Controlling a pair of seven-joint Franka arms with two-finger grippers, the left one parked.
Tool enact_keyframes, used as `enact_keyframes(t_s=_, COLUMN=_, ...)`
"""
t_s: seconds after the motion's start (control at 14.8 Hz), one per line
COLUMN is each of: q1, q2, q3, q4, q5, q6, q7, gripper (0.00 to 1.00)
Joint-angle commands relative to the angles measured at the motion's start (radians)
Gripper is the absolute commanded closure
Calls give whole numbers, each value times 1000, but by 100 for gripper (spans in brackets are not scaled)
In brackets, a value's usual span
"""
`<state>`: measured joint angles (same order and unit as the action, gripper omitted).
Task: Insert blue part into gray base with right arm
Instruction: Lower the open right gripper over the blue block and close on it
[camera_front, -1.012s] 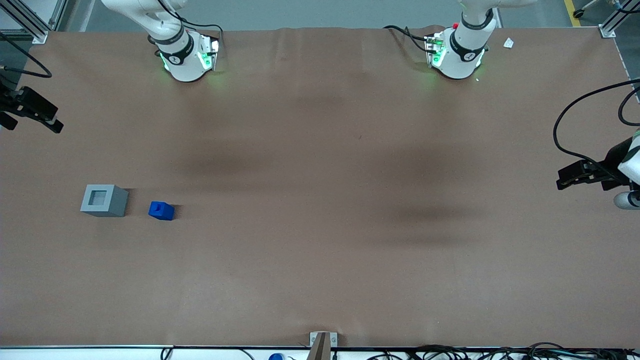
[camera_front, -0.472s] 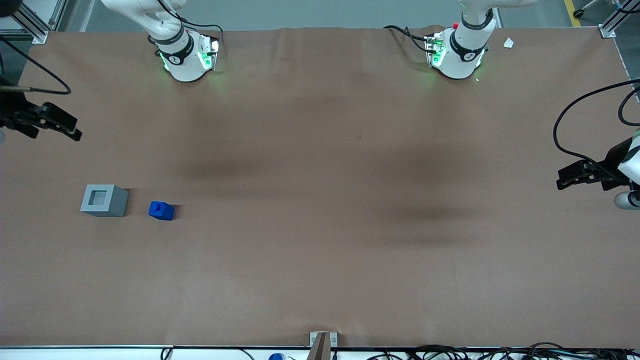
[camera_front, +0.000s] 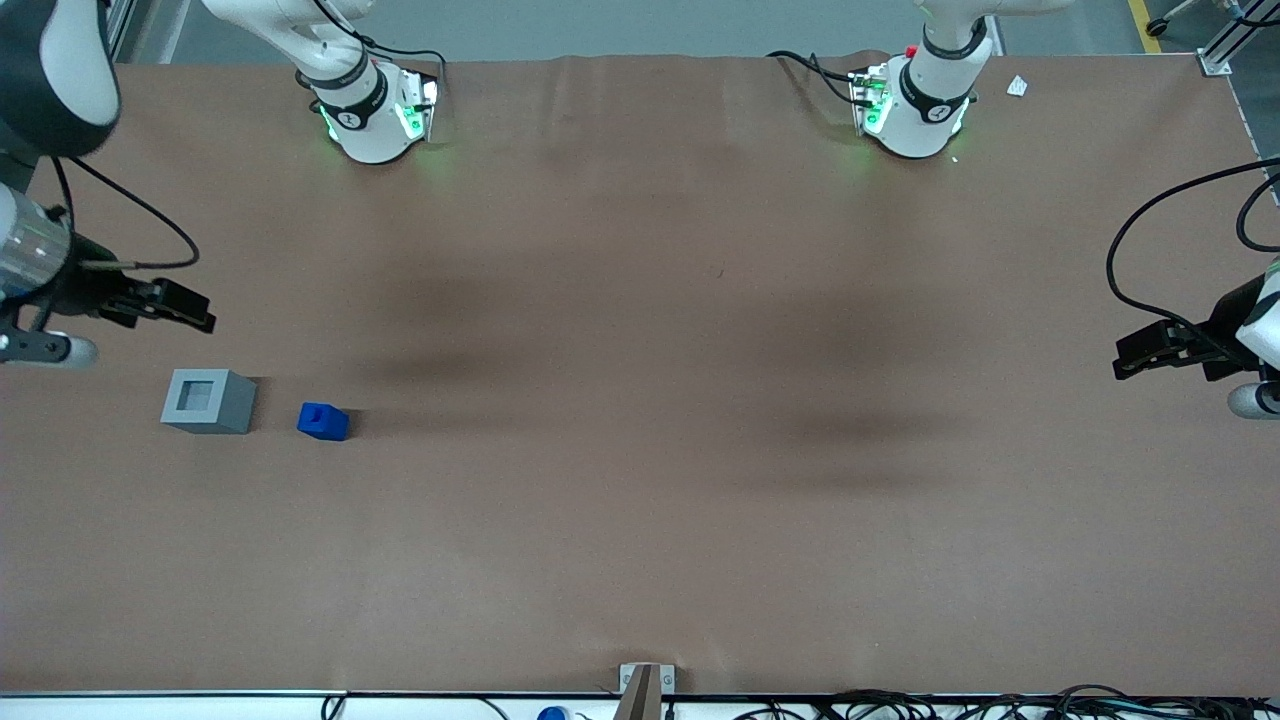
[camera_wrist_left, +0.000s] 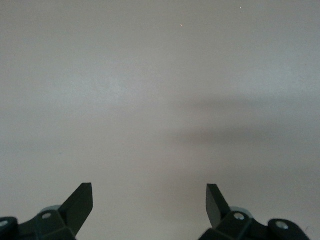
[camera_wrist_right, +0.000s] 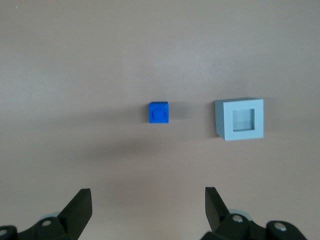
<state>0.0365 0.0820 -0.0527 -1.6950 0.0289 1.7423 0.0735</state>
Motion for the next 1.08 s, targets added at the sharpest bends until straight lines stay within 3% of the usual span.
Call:
enact_keyframes(t_s=0.0, q1=8, q2=-7, q3=-3, q4=-112, q5=12, q6=132, q7=9, gripper=0)
enact_keyframes(t_s=1.01, q1=34, q2=260, q3=-3, q4=-291, q5=12, q6=608, q7=3, gripper=0)
